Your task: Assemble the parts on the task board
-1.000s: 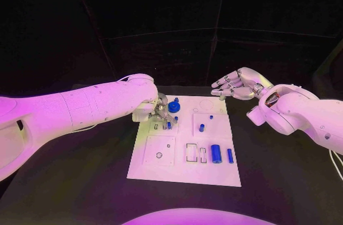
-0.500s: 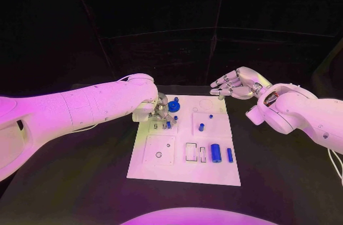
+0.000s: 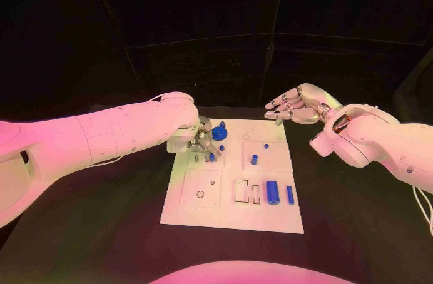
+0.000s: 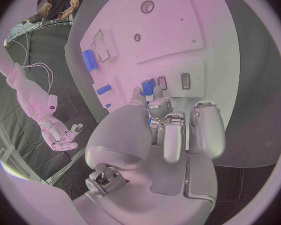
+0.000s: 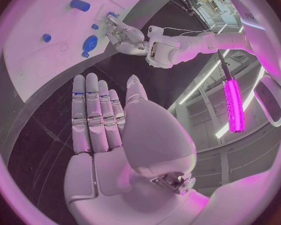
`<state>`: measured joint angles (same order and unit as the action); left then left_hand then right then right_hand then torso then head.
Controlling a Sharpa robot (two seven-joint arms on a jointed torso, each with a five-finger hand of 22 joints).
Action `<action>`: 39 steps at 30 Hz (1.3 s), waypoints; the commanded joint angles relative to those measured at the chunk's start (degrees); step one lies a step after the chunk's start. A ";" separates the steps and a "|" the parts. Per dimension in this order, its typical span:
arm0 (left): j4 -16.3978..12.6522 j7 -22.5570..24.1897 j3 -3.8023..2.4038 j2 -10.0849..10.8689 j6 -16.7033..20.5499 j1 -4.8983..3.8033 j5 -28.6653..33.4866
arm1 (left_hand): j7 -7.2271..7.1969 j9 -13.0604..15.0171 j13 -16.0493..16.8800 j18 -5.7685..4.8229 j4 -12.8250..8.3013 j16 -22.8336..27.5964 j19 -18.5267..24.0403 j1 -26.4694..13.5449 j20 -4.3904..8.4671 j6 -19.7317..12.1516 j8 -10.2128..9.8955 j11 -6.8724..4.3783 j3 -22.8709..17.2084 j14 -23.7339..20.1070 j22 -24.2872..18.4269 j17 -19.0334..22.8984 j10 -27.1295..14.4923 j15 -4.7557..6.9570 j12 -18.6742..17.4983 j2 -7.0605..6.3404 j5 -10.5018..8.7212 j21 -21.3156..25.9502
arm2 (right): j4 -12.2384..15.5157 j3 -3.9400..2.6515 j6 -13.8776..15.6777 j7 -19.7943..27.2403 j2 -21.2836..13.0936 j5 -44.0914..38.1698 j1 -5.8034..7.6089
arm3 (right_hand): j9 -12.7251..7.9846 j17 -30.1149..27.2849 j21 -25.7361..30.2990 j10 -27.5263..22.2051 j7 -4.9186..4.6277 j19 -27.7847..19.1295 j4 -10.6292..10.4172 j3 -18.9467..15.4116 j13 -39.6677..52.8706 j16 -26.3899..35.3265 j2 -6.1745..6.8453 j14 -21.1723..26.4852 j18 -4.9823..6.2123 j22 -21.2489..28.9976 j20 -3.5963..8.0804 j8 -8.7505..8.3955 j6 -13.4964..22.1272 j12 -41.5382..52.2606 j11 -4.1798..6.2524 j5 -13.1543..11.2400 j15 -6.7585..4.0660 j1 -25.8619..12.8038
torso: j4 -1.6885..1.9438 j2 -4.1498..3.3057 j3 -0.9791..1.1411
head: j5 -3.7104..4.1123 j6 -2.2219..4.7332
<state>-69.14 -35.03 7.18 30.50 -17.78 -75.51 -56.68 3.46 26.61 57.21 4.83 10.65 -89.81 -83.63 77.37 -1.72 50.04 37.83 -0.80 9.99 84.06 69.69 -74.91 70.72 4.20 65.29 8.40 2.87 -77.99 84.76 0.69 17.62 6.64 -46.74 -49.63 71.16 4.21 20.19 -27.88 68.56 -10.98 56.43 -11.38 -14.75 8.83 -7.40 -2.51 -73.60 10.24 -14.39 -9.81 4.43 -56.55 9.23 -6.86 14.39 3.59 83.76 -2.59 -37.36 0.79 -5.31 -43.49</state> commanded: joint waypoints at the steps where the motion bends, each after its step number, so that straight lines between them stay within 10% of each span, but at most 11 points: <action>1: -0.08 1.08 -0.02 0.05 -0.51 -0.06 -0.12 | -0.12 0.09 -0.14 -0.88 -0.75 -0.19 0.34 1.14 0.02 -0.53 0.21 0.01 -0.76 5.94 -0.06 -15.09 -0.40 0.27 -0.29 0.02 -0.05 0.23 | -0.04 -0.03 0.37 0.12 0.08 -0.64 0.12 | -0.04 -0.05 0.36 -0.42 -0.11 -0.09 0.39 -0.03 -0.09 0.34 -0.28 -0.01 0.20 0.09 -0.47 -0.23 0.30 -0.33 -0.13 0.19 0.29 0.37 | -0.02 -0.05 0.00 | 0.10 -0.05; 20: -1.60 3.98 -0.02 1.33 2.38 0.04 -0.07 | -0.48 -0.23 -0.25 -0.96 -7.00 -0.19 0.25 7.97 0.40 -1.00 -1.46 -0.39 -11.70 5.94 0.48 -15.09 0.11 0.61 -1.25 0.76 -0.02 0.07 | 0.18 -0.03 0.57 0.69 0.28 -0.88 0.12 | -0.03 -0.05 0.51 -0.49 -0.10 -0.04 0.62 0.02 -0.20 0.39 -0.43 0.00 0.21 0.18 -0.48 -0.19 0.32 -0.31 -0.12 0.29 0.28 0.77 | -0.03 0.08 0.06 | 0.03 -0.36; 25: -3.39 5.31 -0.02 2.82 6.24 0.10 1.00 | -0.45 0.12 0.29 -0.96 -7.66 -0.19 0.14 6.26 0.39 -0.62 -1.47 -0.43 -17.25 5.94 0.72 -15.09 1.08 0.61 -0.94 -1.53 0.13 0.01 | 0.15 -0.03 0.59 0.65 0.20 -0.87 0.12 | -0.03 -0.06 0.52 -0.50 -0.10 -0.04 0.63 0.02 -0.21 0.40 -0.44 0.01 0.21 0.19 -0.48 -0.19 0.32 -0.31 -0.12 0.30 0.28 0.79 | 0.00 0.13 0.11 | 0.03 -0.35; 31: -6.87 6.19 0.00 5.56 12.17 0.42 3.21 | -0.15 1.52 0.60 -0.88 -8.52 -0.19 -0.05 -1.10 0.47 -0.10 -0.85 -0.57 -34.94 5.94 1.02 -15.09 2.18 0.29 -0.84 -8.82 0.17 0.13 | 0.06 -0.03 0.63 0.62 0.05 -0.82 0.12 | -0.03 -0.06 0.54 -0.51 -0.10 -0.04 0.64 0.01 -0.23 0.41 -0.45 0.02 0.21 0.20 -0.48 -0.18 0.32 -0.31 -0.12 0.31 0.29 0.80 | 0.04 0.16 0.08 | -0.22 -0.48; 39: -10.69 6.34 0.03 8.91 17.20 1.58 2.85 | -0.51 2.31 1.26 -1.08 -9.33 -0.19 -0.33 -3.43 0.32 -0.02 -0.28 -0.49 -40.27 5.94 1.69 -15.09 2.85 0.60 -0.29 -11.00 0.23 -0.22 | -0.17 -0.03 0.55 0.70 -0.02 -0.58 0.12 | -0.03 -0.06 0.56 -0.52 -0.11 -0.04 0.64 0.00 -0.24 0.43 -0.46 0.03 0.21 0.21 -0.49 -0.18 0.32 -0.31 -0.13 0.31 0.29 0.79 | 0.27 0.27 0.16 | -0.68 -0.58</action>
<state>-79.34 -29.76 7.22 39.22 -4.92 -74.01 -54.22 3.18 28.86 58.43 4.83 10.01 -89.81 -83.60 74.20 -1.35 50.00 37.28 -0.83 -21.44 84.07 71.33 -74.91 72.81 4.62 64.70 -2.60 3.14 -77.99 84.56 0.69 17.78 6.77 -46.75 -50.32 71.16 4.21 20.20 -27.66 68.37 -10.98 56.43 -11.06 -14.75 8.63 -7.17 -2.74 -73.60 10.24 -14.28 -9.81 4.43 -56.55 9.24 -7.06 14.38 3.59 83.99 -2.47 -37.13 0.94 -5.98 -43.99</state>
